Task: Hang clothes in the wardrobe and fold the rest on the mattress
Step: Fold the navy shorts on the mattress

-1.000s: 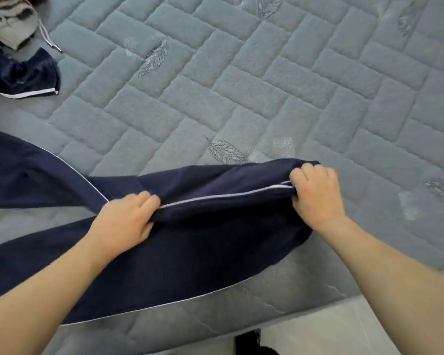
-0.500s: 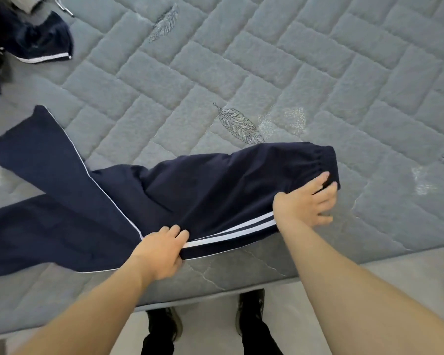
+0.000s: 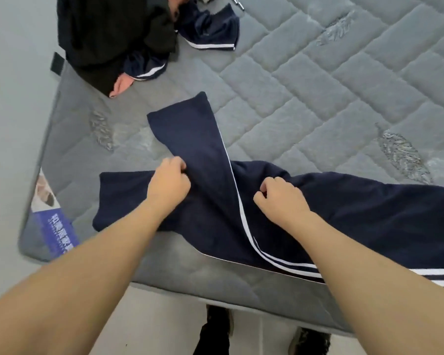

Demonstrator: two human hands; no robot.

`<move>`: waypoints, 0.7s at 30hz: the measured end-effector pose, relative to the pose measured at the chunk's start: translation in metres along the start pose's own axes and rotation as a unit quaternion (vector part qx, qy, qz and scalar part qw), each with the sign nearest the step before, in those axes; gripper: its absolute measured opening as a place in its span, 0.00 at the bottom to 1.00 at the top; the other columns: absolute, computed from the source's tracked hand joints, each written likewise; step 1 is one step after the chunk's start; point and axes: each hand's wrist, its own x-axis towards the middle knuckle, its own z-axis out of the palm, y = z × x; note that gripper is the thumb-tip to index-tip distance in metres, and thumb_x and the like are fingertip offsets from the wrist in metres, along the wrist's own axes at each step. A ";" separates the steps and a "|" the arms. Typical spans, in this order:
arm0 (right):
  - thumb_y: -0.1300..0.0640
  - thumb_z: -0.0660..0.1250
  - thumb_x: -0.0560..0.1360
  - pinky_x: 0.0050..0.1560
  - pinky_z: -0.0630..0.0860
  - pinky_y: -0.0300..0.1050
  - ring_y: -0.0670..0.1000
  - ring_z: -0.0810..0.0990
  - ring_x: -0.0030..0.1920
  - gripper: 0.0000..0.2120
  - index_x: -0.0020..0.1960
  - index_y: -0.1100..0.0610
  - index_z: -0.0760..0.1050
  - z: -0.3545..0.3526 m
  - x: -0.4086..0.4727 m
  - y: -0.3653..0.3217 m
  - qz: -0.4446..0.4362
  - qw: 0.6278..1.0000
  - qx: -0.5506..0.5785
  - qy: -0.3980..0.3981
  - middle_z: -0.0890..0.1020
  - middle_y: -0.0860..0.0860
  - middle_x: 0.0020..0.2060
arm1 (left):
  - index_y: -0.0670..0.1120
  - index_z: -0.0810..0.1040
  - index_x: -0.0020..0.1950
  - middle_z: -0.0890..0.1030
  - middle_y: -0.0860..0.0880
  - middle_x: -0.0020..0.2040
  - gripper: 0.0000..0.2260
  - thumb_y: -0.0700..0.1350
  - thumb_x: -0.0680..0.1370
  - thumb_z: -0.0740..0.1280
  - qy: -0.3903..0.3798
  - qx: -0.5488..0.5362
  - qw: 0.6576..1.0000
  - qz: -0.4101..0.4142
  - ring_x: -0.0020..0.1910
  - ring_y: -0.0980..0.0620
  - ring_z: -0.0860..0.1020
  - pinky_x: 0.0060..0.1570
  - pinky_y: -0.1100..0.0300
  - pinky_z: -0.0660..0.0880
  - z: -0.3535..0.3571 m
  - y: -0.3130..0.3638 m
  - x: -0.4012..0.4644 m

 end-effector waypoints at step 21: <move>0.58 0.63 0.70 0.39 0.65 0.49 0.56 0.72 0.40 0.11 0.49 0.54 0.63 0.099 -0.030 -0.130 -0.155 0.968 -0.192 -0.043 0.69 0.50 0.42 | 0.44 0.75 0.45 0.81 0.45 0.44 0.05 0.40 0.71 0.61 0.144 -0.522 0.757 -0.366 0.42 0.44 0.79 0.42 0.54 0.78 -0.037 -0.107 0.041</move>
